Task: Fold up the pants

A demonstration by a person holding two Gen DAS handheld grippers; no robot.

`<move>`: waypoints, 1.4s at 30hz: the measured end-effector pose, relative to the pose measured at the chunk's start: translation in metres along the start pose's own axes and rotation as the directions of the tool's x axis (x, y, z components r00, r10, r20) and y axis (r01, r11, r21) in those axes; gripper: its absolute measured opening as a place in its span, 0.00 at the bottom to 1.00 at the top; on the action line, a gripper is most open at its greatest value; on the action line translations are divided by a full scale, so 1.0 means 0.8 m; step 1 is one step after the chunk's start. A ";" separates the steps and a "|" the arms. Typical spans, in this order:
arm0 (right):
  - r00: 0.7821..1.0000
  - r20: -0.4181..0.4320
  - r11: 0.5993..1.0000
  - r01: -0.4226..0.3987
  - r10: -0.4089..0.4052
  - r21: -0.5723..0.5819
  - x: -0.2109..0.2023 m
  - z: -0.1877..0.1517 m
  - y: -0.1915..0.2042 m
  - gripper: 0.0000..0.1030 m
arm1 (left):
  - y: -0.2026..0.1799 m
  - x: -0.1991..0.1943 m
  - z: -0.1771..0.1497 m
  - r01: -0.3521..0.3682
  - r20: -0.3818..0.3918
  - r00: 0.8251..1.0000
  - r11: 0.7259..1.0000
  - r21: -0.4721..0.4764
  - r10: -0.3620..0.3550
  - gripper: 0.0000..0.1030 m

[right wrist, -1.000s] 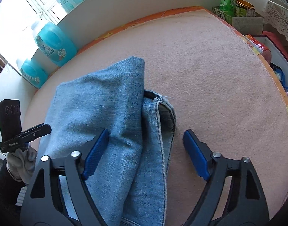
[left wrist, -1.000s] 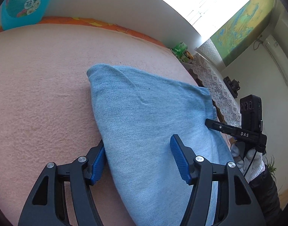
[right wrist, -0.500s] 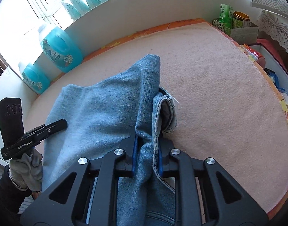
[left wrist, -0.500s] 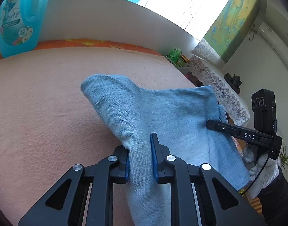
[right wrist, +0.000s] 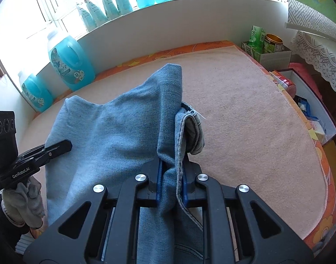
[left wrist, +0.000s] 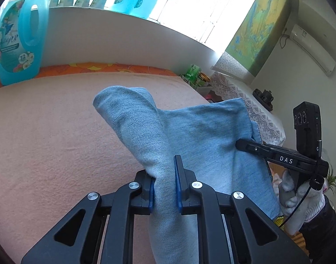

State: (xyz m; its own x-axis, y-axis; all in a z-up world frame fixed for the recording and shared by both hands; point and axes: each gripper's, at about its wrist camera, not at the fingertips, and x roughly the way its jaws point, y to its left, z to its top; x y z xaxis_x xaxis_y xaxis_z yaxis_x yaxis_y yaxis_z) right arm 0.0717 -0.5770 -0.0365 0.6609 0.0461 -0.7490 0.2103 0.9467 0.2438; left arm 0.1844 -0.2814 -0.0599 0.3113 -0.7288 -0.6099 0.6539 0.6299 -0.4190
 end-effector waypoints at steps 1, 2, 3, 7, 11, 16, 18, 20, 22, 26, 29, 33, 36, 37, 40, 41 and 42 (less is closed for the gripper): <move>1.000 0.011 1.000 0.002 -0.002 -0.006 -0.006 0.003 0.004 0.14 | 0.000 -0.005 0.003 0.005 0.009 1.000 1.000 0.002 -0.005 0.12; 1.000 0.027 1.000 0.002 -0.001 -0.011 -0.012 0.007 0.009 0.13 | -0.002 -0.009 0.006 0.006 0.020 1.000 1.000 0.006 -0.006 0.12; 0.999 0.043 1.000 0.001 0.000 -0.017 -0.019 0.012 0.014 0.13 | -0.002 -0.015 0.009 0.009 0.033 0.999 1.000 0.007 -0.009 0.12; 0.995 0.096 0.995 0.039 -0.030 -0.093 -0.035 0.032 0.041 0.12 | -0.002 -0.028 0.027 0.005 0.073 0.997 1.000 0.020 -0.007 0.12; 0.995 0.095 0.996 0.033 -0.025 -0.078 -0.026 0.059 0.046 0.12 | 0.006 -0.026 0.048 -0.009 0.083 0.997 1.000 0.014 0.008 0.11; 0.992 0.120 0.996 0.042 -0.032 -0.083 -0.008 0.097 0.052 0.11 | 0.014 -0.019 0.078 -0.050 0.111 0.993 0.998 0.049 0.045 0.11; 0.991 0.132 0.996 0.044 -0.033 -0.083 0.002 0.118 0.053 0.11 | 0.016 -0.012 0.097 -0.068 0.129 0.990 0.996 0.065 0.059 0.11; 0.989 0.139 0.994 0.054 -0.041 -0.090 0.017 0.140 0.055 0.11 | 0.023 -0.005 0.116 -0.075 0.139 0.988 0.995 0.068 0.065 0.11; 0.988 0.148 0.993 0.070 -0.054 -0.100 0.035 0.166 0.058 0.11 | 0.034 0.004 0.132 -0.084 0.151 0.986 0.994 0.067 0.073 0.11; 0.986 0.149 0.988 0.089 -0.070 -0.125 0.082 0.218 0.061 0.11 | 0.058 0.030 0.162 -0.109 0.161 0.982 0.992 0.063 0.098 0.11; 0.987 0.137 0.986 0.102 -0.084 -0.132 0.125 0.250 0.063 0.11 | 0.080 0.057 0.184 -0.129 0.158 0.980 0.991 0.046 0.120 0.11; 0.986 0.123 0.980 0.127 -0.109 -0.151 0.181 0.280 0.064 0.11 | 0.105 0.096 0.210 -0.166 0.149 0.976 0.986 0.028 0.160 0.11; 0.985 0.109 0.975 0.147 -0.130 -0.169 0.218 0.298 0.061 0.11 | 0.124 0.126 0.222 -0.211 0.137 0.969 0.977 0.020 0.206 0.11; 0.984 0.098 0.971 0.163 -0.148 -0.176 0.232 0.303 0.060 0.11 | 0.130 0.136 0.224 -0.230 0.123 0.966 0.973 0.017 0.227 0.12; 0.968 0.096 0.955 0.245 -0.232 -0.167 0.255 0.310 0.051 0.11 | 0.149 0.155 0.221 -0.273 0.082 0.959 0.962 -0.010 0.273 0.18; 0.966 0.099 0.956 0.251 -0.238 -0.154 0.256 0.310 0.047 0.14 | 0.154 0.157 0.219 -0.274 0.073 0.959 0.961 -0.020 0.275 0.18; 0.968 0.098 0.960 0.242 -0.230 -0.141 0.256 0.310 0.044 0.18 | 0.156 0.158 0.216 -0.274 0.071 0.959 0.961 -0.028 0.275 0.18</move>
State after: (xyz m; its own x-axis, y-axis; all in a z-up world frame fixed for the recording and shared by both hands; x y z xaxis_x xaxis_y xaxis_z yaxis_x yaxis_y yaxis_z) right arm 0.3930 -0.6134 -0.0286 0.6622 -0.2039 -0.7210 0.2599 0.9650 -0.0341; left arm 0.4244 -0.3411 -0.0729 0.5275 -0.5446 -0.6520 0.5243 0.8126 -0.2546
